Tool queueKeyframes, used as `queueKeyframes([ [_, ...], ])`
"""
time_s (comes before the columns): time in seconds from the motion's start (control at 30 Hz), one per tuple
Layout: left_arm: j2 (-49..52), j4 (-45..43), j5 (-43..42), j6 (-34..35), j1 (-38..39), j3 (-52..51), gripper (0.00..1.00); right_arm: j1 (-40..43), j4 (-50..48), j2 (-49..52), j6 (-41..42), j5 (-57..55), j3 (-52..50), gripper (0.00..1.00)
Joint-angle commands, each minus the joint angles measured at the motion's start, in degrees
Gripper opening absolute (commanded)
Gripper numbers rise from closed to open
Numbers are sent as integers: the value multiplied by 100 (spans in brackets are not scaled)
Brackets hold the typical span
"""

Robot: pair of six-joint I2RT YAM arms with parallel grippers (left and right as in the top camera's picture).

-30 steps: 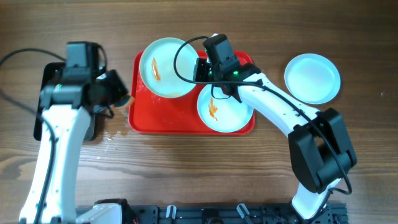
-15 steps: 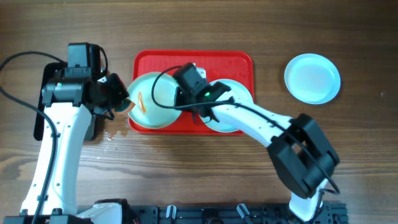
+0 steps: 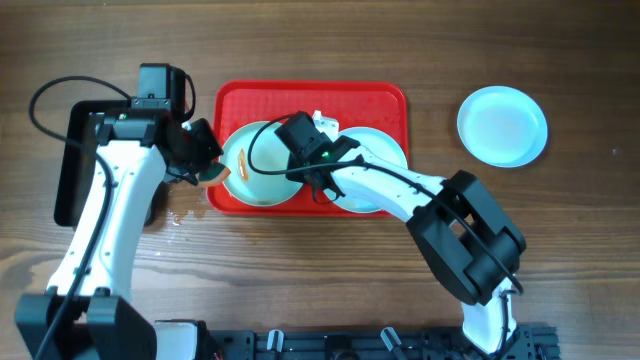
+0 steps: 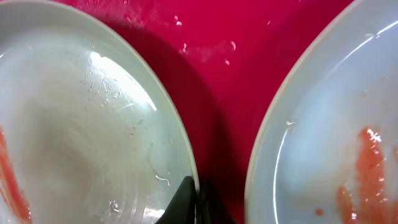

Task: Clean dirty plates on tray and stack at the side
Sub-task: 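Grasp the upper plate rim with the right gripper, lower sponge onto it, then hold the plate with the right gripper and scrub it with the sponge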

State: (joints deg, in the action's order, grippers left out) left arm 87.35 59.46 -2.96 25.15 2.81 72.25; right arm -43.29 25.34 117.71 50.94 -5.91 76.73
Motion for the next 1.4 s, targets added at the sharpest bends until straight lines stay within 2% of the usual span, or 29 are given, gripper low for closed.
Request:
queueKeyframes([
  [0.0, 282, -297, -68, -79, 210, -79, 4, 61, -168, 160, -348, -79, -42, 4],
  [0.13, 664, -1191, -66, -79, 551, -435, 4, 61, -216, 210, -439, 297, -42, 4],
  [0.27, 1080, -1547, -74, -74, 588, -487, 4, 61, -214, 210, -442, 297, -42, 4],
  [0.53, 1945, -2498, -1766, -90, 634, -487, 4, 61, -234, 210, -444, 297, -42, 4],
  [0.7, 2319, -2496, -1690, -72, 732, -487, 4, 61, -238, 210, -439, 278, -42, 4],
  [0.93, 2568, -2380, -1047, -76, 748, -507, 4, 61, -232, 210, -448, 278, -42, 4],
  [1.1, 2581, -1727, 1121, -74, 739, -566, 4, 61, -221, 210, -450, 275, -42, 4],
  [1.17, 2581, -1558, 1733, -74, 719, -566, 4, 61, -223, 210, -450, 275, -42, 4],
  [1.37, 2579, -1497, 2109, -74, 699, -564, 4, 61, -216, 210, -468, 256, -42, 4],
])
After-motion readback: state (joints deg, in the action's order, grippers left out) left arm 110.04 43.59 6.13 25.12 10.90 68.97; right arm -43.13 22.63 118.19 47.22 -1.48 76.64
